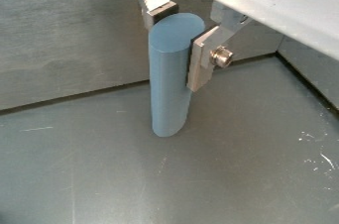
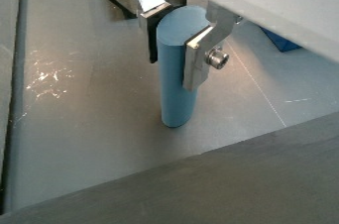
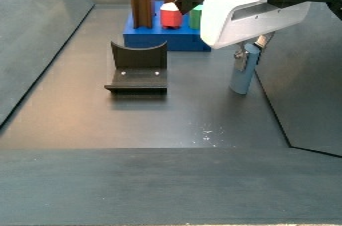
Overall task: Pick up the oval object. Move up. Move to above the board. Insert the oval object.
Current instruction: Pick up the oval object, then move up.
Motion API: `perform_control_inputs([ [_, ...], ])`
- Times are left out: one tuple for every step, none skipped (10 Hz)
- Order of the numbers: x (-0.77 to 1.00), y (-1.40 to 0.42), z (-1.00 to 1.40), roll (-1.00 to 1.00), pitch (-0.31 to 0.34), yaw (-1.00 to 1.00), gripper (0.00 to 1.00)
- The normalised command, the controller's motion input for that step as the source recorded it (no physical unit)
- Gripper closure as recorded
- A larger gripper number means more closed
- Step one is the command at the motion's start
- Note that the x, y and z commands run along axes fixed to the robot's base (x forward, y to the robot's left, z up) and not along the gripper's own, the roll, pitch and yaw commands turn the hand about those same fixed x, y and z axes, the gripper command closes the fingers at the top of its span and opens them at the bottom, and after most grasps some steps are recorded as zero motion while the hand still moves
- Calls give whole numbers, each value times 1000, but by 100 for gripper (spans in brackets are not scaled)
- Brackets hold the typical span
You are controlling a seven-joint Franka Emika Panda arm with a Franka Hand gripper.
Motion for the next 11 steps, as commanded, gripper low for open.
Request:
perform_control_inputs([
  [0,0,0,0,0,0,100],
  [0,0,0,0,0,0,100],
  [0,0,0,0,0,0,100],
  [0,0,0,0,0,0,100],
  [0,0,0,0,0,0,100],
  [0,0,0,0,0,0,100],
  [0,0,0,0,0,0,100],
  [0,0,0,0,0,0,100],
  [0,0,0,0,0,0,100],
  [0,0,0,0,0,0,100],
  [0,0,833,0,0,0,100],
])
